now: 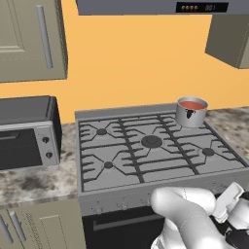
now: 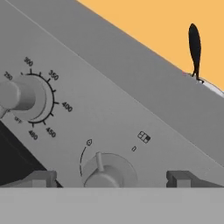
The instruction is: Wait until the marinara sauce is simmered to a deep red color and then turn off the stove.
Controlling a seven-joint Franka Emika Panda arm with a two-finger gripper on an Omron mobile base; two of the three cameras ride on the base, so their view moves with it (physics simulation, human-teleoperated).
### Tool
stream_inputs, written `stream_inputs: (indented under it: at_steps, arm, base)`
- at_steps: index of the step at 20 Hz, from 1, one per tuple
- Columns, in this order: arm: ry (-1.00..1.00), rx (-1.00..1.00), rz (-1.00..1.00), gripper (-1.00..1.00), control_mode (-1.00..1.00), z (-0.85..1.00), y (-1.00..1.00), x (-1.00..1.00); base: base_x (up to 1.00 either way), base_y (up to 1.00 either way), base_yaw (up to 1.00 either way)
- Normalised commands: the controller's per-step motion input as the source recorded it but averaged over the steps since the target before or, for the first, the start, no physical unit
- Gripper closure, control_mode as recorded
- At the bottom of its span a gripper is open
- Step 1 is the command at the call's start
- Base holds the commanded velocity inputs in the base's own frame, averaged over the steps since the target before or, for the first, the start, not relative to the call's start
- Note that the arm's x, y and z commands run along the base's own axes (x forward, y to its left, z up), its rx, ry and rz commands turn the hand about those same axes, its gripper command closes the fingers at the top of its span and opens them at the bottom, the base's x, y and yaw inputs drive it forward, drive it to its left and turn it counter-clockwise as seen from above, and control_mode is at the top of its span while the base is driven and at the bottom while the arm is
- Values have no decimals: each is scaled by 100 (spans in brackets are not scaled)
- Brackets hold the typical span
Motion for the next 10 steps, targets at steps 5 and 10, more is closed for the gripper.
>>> stream_inputs:
  at_steps: [5, 10]
  arm:
    - [-2, -3, 0, -100, -100, -27, -2, 8]
    - [-3, -3, 0, -100, -100, -24, -1, 1]
  base:
    - [0, 0, 0]
    - [0, 0, 0]
